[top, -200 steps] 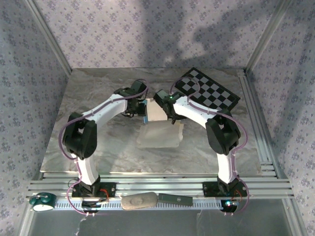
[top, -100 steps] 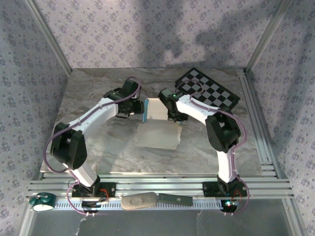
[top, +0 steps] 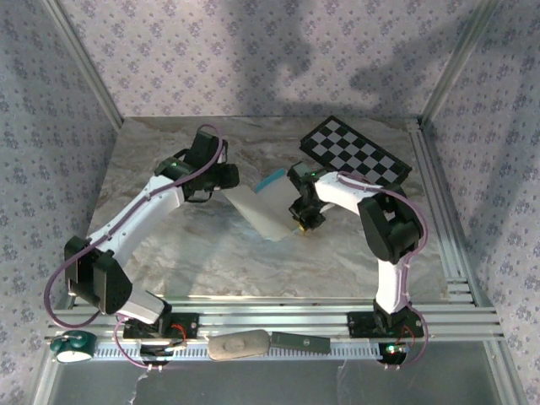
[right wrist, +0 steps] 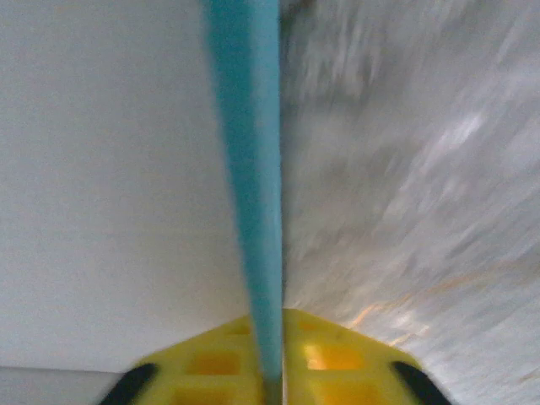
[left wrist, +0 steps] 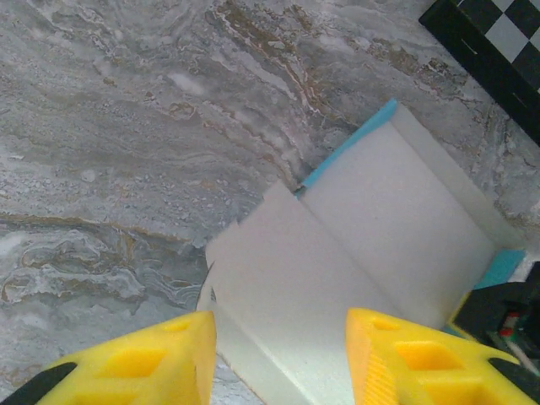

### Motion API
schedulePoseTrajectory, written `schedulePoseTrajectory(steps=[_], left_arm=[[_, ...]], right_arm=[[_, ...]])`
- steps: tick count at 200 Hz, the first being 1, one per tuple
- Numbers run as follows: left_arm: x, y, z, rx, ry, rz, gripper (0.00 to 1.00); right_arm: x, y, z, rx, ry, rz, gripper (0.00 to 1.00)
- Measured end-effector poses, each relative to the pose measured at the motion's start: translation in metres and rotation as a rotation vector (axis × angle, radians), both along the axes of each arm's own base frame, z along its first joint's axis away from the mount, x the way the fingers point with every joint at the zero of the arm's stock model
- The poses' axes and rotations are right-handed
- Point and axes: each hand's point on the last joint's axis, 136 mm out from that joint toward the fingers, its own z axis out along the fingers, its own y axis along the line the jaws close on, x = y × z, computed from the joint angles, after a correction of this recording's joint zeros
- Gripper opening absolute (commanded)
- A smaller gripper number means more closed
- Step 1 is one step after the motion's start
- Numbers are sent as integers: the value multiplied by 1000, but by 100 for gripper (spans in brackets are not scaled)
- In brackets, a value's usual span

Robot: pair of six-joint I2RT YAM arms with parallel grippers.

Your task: Fold the paper box

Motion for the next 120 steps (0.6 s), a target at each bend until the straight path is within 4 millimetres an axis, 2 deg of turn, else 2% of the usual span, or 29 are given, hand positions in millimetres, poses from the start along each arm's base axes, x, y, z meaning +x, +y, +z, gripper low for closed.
schedulePoseTrajectory(steps=[8,22,32,47,66,88,108,120], left_arm=[[-1,1,2,-2,-3,0,43],[-4,2,5,-4,-5,-1,43],[-7,3,9,-7,-11,-1,43],[-13,5,13,-15,-20,-6,43],[-21,4,18,-25,-30,-22,43],[-35,-7,23,-39,-39,-66,43],[-54,-21,28,-59,-46,-116,43],[-69,-29,29,-77,-49,-146,43]], right_arm=[[-4,9,0,25,16,-16,50],[-11,21,3,49,28,-26,64],[-15,26,7,57,24,-20,70],[-20,26,17,70,-8,-19,74],[-20,14,44,60,-98,-1,76],[-5,1,95,45,-306,85,76],[18,-12,139,3,-527,291,74],[38,-23,153,-64,-611,415,70]])
